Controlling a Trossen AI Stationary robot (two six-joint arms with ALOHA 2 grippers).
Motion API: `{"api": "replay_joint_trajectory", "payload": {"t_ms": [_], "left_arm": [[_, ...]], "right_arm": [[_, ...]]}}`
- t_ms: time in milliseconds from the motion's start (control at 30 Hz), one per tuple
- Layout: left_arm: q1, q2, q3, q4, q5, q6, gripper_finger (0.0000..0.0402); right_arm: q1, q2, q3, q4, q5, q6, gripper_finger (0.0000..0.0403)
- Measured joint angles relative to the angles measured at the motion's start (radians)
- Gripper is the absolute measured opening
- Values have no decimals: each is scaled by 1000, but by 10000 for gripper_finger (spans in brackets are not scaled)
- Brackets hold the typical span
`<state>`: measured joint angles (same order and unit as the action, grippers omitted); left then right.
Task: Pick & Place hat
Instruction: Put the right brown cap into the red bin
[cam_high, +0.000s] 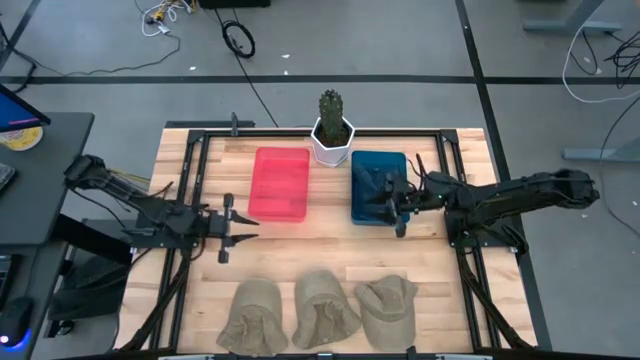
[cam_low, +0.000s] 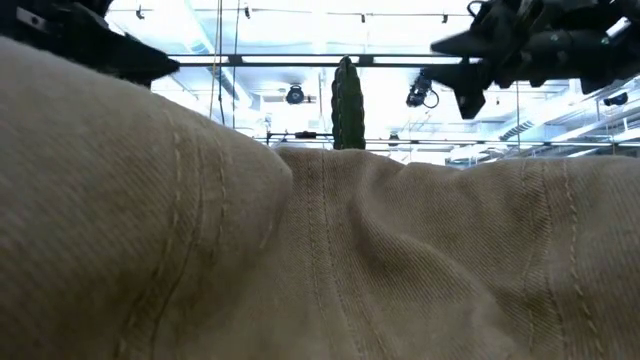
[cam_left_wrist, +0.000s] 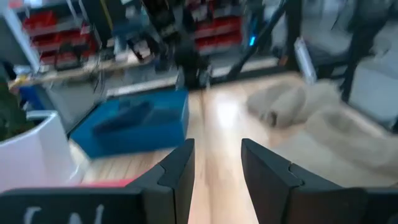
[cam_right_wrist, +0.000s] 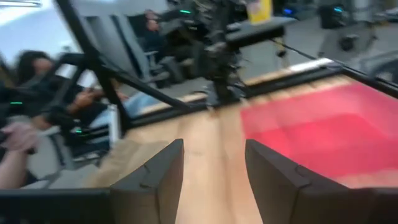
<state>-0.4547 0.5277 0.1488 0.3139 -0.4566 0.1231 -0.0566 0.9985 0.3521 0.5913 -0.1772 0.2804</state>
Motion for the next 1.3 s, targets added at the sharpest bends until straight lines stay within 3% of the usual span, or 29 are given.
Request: {"api": "replay_joint_trajectory", "payload": {"t_ms": [300, 533, 700, 833, 967, 1300], "left_arm": [[54, -270, -138, 7, 129, 21, 135], [88, -339, -139, -34, 250, 13, 135], [89, -339, -139, -46, 263, -7, 135], [89, -339, -139, -49, 263, -6, 135], [89, -339, -140, -49, 263, -6, 135], [89, -339, -140, -50, 260, -7, 135]], "right_arm": [[162, -9, 14, 101, 0, 8, 174], [310, -11, 150, 49, -25, -1, 174], [392, -11, 335, -230, 2, -11, 174], [474, -7, 509, -610, 137, 3, 174], [558, 1, 649, -867, 271, 111, 174], [810, 114, 780, -987, 328, 376, 174]]}}
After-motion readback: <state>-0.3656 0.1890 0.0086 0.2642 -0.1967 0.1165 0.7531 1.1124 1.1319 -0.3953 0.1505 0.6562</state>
